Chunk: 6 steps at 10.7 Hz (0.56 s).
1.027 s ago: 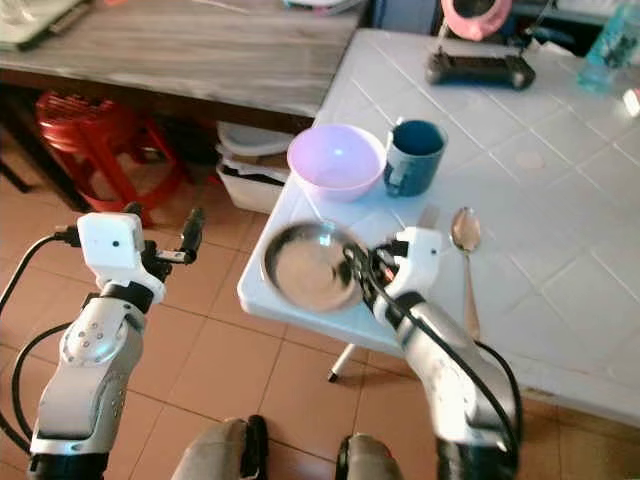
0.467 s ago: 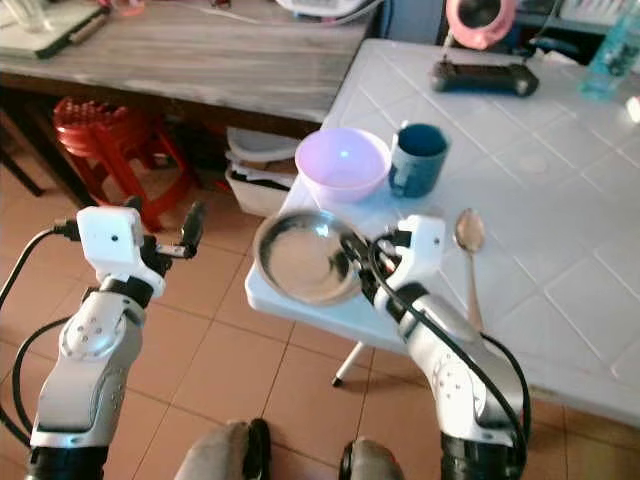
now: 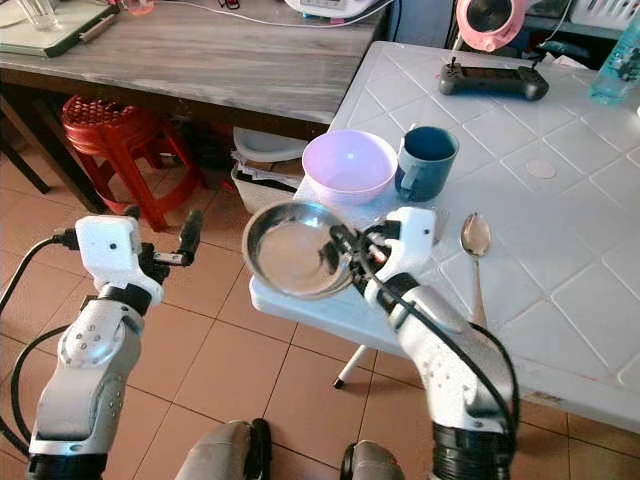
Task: Setting the table
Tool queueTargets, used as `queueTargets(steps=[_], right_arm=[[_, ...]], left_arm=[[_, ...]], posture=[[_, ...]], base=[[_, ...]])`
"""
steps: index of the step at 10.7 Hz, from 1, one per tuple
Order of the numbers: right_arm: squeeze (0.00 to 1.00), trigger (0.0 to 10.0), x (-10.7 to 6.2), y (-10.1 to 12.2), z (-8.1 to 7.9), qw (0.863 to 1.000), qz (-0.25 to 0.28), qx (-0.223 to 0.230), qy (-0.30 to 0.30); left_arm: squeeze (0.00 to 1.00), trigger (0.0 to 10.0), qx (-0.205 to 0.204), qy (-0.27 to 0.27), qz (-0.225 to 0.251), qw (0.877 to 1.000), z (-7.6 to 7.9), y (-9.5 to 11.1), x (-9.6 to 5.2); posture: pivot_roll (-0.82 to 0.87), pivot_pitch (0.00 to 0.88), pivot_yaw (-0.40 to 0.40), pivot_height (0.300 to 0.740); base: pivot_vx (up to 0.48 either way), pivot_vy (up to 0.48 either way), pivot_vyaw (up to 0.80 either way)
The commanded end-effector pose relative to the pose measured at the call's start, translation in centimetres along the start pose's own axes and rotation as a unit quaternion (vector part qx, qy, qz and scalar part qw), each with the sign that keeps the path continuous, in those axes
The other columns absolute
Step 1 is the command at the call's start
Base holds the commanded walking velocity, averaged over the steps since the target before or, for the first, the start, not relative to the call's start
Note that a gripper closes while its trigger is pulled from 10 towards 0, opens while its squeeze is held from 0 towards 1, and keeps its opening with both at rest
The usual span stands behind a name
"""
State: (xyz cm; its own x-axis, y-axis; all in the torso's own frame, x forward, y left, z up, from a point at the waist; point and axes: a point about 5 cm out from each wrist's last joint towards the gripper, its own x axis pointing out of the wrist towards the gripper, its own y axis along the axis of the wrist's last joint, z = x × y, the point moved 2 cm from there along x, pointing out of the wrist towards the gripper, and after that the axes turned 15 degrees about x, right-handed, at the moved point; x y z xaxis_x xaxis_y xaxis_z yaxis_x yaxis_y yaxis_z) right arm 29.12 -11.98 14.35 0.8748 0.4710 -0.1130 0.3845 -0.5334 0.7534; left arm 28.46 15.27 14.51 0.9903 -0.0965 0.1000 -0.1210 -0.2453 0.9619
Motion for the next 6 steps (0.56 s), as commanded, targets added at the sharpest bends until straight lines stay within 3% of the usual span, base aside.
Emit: queueTargets(steps=[1,6], right_arm=[[0.0,10.0,0.5,-0.1,-0.8,1.0,-0.001,-0.003,0.03],[0.0,10.0,0.1,-1.8,1.0,0.999,-0.015,0.027,0.031]], left_arm=[[0.0,10.0,0.007,0.002,0.002,1.0,-0.2,0.1,-0.1],[0.0,10.0,0.012,0.005,0.001,1.0,-0.5,0.3,-0.3]], posture=[[0.02,0.121,0.06,0.74],[0.04,0.146,0.07,0.74]], base=[[0.0,0.0,0.0],[0.0,0.0,0.0]])
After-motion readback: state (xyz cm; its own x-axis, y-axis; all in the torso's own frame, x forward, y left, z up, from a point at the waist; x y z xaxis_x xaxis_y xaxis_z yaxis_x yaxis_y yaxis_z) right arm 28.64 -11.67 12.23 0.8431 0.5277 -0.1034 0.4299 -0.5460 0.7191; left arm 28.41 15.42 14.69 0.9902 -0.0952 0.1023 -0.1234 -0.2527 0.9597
